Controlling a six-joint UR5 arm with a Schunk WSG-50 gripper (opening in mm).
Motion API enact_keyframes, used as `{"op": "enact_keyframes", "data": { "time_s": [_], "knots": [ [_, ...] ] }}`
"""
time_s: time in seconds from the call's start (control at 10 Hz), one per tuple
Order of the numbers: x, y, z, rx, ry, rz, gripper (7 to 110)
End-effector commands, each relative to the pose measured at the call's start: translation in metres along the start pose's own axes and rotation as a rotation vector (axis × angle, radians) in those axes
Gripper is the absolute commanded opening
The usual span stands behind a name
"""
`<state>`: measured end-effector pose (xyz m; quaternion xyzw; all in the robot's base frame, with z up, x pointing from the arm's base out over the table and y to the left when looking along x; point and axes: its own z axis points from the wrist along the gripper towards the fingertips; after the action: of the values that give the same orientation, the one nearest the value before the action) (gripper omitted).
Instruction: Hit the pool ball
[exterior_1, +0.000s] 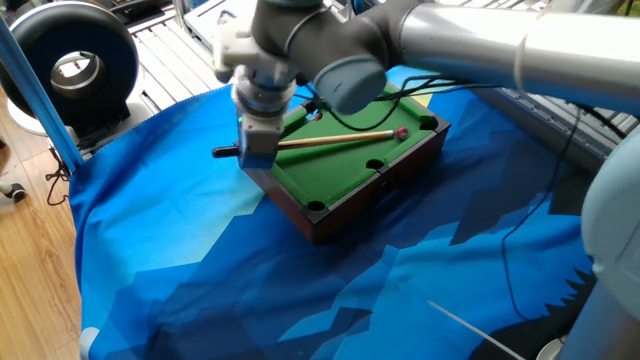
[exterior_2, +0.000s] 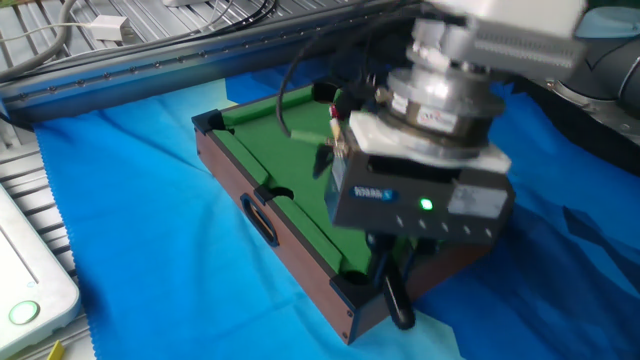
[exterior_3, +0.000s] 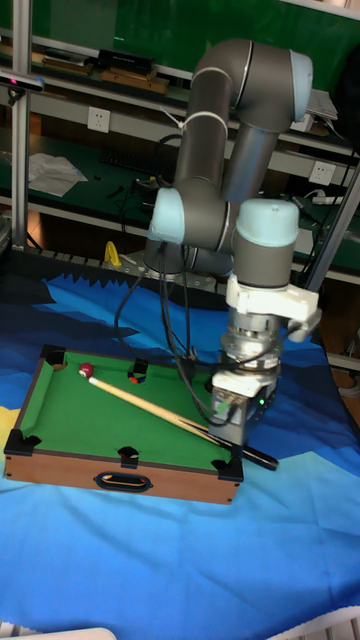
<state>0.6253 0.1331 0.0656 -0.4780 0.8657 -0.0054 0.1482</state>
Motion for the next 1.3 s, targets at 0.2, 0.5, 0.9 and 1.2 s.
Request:
{"op": "enact_keyframes", "data": {
  "time_s": [0.2,0.5,0.9,1.2],
  "knots": [
    [0.007,-0.011,-0.019,-0.055,-0.017,0.026,7],
    [-0.010,-0.004,-0.008,-0.020,-0.032,0.085,7],
    [0.024,-0.013,-0.001,-0.041,-0.147,0.076,7],
    [0.044,-0.013,-0.010,-0.004,-0.128,0.171,7]
  ]
}}
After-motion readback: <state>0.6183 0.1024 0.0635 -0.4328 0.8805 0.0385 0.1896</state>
